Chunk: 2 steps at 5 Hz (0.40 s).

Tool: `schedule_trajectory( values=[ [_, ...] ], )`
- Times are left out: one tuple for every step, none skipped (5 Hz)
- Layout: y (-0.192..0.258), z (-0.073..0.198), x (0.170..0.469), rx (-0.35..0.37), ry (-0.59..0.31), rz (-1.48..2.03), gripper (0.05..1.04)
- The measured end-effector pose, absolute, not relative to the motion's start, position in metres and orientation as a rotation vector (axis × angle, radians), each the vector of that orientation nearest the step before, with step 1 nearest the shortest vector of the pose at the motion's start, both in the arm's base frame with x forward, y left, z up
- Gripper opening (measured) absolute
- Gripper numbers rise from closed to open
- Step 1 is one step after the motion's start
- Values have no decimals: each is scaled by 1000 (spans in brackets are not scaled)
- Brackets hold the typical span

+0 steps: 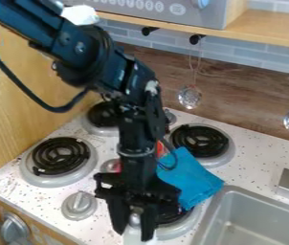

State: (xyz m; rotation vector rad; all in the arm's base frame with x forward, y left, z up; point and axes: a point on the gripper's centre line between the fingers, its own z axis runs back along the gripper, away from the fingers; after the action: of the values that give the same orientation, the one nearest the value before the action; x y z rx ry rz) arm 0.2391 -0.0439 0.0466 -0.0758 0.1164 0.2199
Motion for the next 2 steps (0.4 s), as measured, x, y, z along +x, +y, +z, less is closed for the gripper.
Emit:
schedule_trajectory(
  values=[
    [-51, 42, 242, -72, 121, 213, 539],
    [-58, 37, 243, -62, 129, 201, 539]
  ],
)
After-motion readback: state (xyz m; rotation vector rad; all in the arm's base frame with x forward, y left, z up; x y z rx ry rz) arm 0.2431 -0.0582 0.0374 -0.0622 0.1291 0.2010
